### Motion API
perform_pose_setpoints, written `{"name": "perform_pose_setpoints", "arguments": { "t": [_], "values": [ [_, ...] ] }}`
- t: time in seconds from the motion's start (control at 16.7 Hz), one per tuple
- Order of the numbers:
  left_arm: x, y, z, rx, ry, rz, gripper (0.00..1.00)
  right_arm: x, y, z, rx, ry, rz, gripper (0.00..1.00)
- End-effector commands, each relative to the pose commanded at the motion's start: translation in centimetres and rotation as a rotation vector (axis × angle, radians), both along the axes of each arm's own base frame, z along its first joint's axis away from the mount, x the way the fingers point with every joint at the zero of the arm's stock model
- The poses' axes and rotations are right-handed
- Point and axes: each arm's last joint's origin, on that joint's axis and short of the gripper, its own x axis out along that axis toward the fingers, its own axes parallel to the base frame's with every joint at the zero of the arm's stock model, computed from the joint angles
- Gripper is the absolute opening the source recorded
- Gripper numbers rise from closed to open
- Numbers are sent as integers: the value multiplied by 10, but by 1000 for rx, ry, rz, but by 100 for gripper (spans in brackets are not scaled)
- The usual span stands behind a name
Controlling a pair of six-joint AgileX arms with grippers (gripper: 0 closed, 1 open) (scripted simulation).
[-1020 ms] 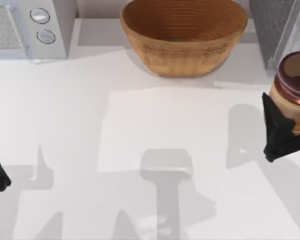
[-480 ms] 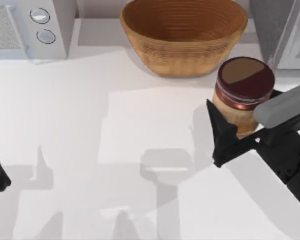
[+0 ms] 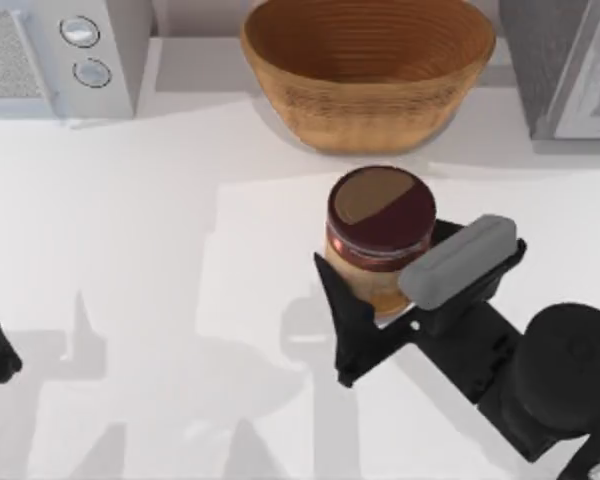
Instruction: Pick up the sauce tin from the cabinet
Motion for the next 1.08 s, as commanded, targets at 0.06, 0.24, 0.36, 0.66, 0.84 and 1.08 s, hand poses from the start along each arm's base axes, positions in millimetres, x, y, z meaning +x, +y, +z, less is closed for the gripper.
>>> {"name": "perform_pose_setpoints", "arguments": {
  "t": [0.06, 0.24, 0.36, 0.66, 0.84, 1.08],
  "values": [
    [0, 0, 0, 0, 0, 0, 100, -2, 7, -6, 0, 0, 16, 0],
    [0, 0, 0, 0, 0, 0, 100, -11, 26, -26, 2, 1, 67, 0],
    [0, 0, 0, 0, 0, 0, 100, -18, 36, -39, 0, 4, 98, 0],
    [0, 0, 0, 0, 0, 0, 100, -24, 43, -48, 0, 6, 125, 0],
    [0, 0, 0, 0, 0, 0, 100, -24, 43, -48, 0, 6, 125, 0],
    [0, 0, 0, 0, 0, 0, 100, -18, 48, -53, -8, 11, 122, 0]
  ]
}}
